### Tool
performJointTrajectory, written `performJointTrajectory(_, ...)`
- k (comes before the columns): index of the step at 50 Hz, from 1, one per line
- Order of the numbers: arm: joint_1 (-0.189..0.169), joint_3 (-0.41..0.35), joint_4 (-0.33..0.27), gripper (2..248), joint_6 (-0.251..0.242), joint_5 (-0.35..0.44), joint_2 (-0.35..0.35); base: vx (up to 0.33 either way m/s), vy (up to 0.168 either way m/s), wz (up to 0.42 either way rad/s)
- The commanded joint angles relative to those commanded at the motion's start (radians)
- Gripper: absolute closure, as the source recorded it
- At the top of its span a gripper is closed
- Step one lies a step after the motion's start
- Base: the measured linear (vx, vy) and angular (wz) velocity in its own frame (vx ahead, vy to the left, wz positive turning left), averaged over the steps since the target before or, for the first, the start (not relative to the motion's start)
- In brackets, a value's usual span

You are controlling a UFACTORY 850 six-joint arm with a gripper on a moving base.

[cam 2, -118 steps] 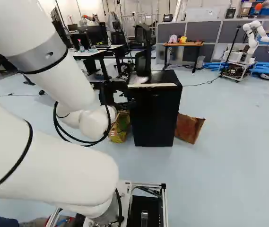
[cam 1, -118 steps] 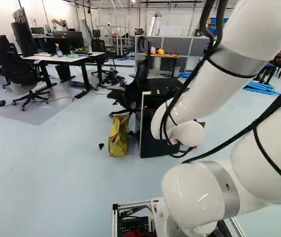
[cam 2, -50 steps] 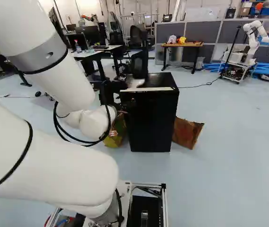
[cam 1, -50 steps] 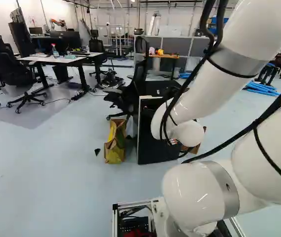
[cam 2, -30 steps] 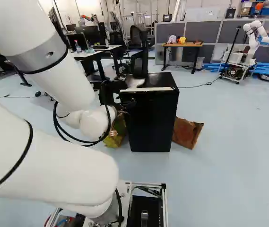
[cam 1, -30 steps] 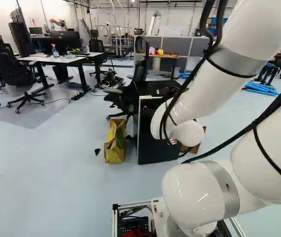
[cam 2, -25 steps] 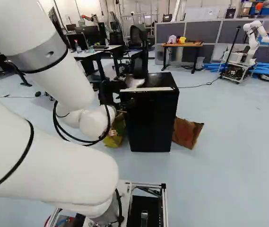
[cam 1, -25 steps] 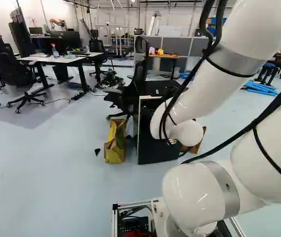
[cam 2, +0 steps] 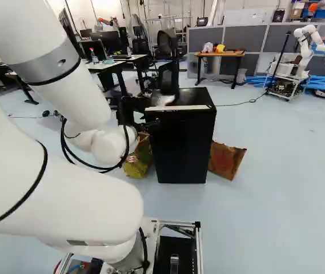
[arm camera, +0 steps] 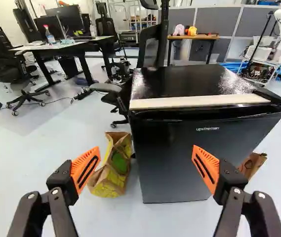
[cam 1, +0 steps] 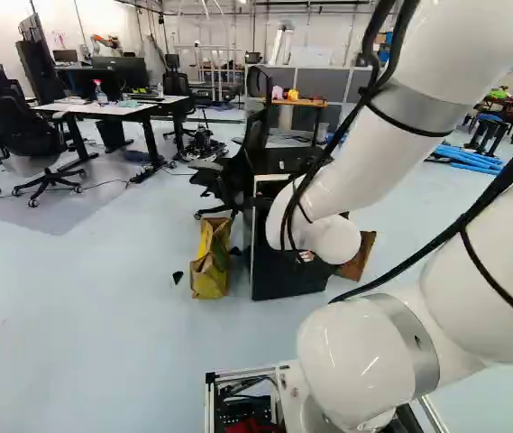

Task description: Grab a drink from the fridge

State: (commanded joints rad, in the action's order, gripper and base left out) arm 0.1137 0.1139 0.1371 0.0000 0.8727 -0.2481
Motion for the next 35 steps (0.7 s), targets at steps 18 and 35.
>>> performJointTrajectory(18,0.076,0.006,0.120,3,0.000,0.000,0.006,0.000,0.000,0.000)
performJointTrajectory(35,0.148,0.012,0.238,3,0.000,0.000,0.014,0.000,0.000,0.000)
